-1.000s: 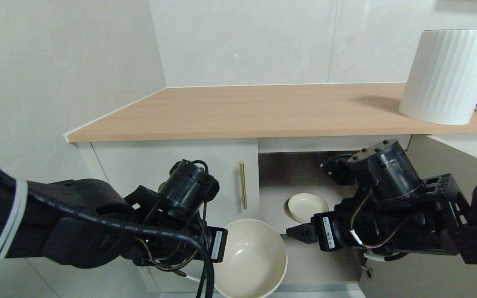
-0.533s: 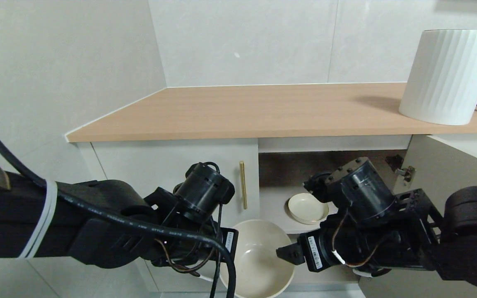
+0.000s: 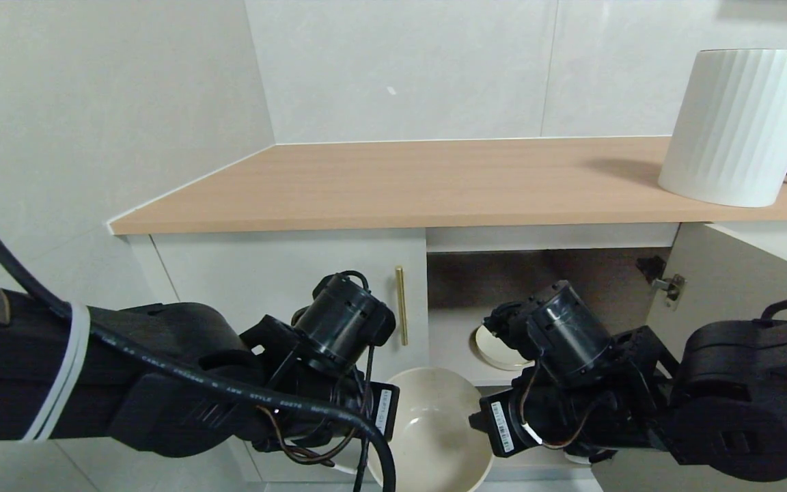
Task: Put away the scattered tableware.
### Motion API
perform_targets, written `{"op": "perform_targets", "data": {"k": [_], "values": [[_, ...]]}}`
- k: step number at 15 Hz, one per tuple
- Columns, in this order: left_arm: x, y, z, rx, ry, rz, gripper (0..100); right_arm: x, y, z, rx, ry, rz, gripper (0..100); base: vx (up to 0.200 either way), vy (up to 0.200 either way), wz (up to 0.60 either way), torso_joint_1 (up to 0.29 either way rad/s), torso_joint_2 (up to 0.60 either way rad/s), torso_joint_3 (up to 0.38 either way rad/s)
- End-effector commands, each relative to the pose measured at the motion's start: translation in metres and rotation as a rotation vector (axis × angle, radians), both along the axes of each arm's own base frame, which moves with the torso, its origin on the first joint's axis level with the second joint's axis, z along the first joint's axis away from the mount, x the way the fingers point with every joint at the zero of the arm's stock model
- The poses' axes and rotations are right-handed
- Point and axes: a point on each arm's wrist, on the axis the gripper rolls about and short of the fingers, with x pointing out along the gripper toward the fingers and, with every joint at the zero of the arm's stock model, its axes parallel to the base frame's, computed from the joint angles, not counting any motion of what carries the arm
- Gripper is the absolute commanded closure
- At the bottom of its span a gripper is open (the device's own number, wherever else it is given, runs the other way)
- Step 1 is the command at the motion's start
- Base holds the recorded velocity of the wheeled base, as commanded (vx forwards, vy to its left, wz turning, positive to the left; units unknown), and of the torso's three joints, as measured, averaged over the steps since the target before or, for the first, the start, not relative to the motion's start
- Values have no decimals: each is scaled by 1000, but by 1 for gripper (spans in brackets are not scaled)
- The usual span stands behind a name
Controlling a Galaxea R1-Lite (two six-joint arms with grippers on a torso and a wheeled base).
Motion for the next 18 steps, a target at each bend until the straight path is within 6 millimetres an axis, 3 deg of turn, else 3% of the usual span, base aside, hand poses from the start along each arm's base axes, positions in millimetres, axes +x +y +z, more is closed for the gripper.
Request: {"op": "perform_targets", "data": {"k": [1, 10, 11, 18], "values": [[0, 0, 1, -2, -2, 0, 100, 1, 1, -3, -8, 6, 0, 100, 0, 0, 0, 0, 0, 0], [-1, 1, 3, -7, -8, 2, 100, 1, 1, -4, -14, 3, -4, 100, 0, 0, 0, 0, 0, 0], [-2, 1, 4, -7, -8, 2, 0, 1, 1, -4, -16, 5, -4, 100, 0, 0, 0, 0, 0, 0], [-3, 4, 15, -51, -33, 36, 0, 1, 1, -4, -15, 5, -5, 100, 0, 0, 0, 0, 0, 0]]}}
